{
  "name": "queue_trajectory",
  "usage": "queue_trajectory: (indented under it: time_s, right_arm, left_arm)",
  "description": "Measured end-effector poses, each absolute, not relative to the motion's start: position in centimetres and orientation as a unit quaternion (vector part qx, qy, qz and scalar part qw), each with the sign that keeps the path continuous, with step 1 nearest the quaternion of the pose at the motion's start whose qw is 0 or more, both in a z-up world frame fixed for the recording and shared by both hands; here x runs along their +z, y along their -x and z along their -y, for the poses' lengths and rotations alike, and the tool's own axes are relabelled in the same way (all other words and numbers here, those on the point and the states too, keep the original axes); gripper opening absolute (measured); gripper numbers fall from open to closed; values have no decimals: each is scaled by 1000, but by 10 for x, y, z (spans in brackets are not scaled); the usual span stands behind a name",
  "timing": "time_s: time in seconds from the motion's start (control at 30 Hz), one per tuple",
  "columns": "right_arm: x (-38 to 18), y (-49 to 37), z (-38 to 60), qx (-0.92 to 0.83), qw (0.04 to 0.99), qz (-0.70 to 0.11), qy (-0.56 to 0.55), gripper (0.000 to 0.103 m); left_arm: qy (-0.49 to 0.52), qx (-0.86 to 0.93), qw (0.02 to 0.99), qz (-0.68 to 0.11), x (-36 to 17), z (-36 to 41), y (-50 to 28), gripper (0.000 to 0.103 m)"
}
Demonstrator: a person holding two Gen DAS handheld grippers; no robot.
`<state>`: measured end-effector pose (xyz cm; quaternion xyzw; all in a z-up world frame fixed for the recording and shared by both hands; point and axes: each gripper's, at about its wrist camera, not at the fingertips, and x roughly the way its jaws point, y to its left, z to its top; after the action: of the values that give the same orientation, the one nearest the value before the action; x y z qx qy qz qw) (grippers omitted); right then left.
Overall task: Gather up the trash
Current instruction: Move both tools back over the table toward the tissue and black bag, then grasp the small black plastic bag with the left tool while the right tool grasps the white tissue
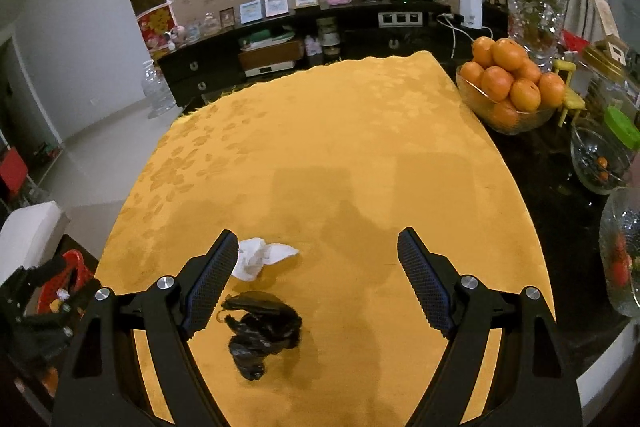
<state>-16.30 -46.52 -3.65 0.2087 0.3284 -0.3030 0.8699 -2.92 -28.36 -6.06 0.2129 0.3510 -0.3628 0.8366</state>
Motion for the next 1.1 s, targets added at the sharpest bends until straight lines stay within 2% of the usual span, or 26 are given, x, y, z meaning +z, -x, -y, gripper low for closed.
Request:
queue_trajectory:
  time_s: [0.43, 0.87, 0.9, 1.03, 1.1]
  right_arm:
    - [-38, 177, 477, -309, 864, -324, -229, 79]
    - [-38, 186, 486, -308, 861, -316, -255, 79]
    - [-39, 186, 487, -308, 860, -317, -255, 79]
    - [-42, 186, 489, -310, 858, -320, -257, 79]
    - [-43, 185, 490, -311, 856, -321, -260, 79]
  left_arm:
    - [-220, -461, 779, -364, -83, 343, 88, 79]
    - [-236, -493, 746, -382, -118, 388, 103, 78]
    - [-238, -492, 746, -381, -119, 389, 103, 75]
    - [-247, -488, 740, -392, -127, 391, 99, 48]
    - [-247, -485, 740, -395, -129, 391, 97, 45]
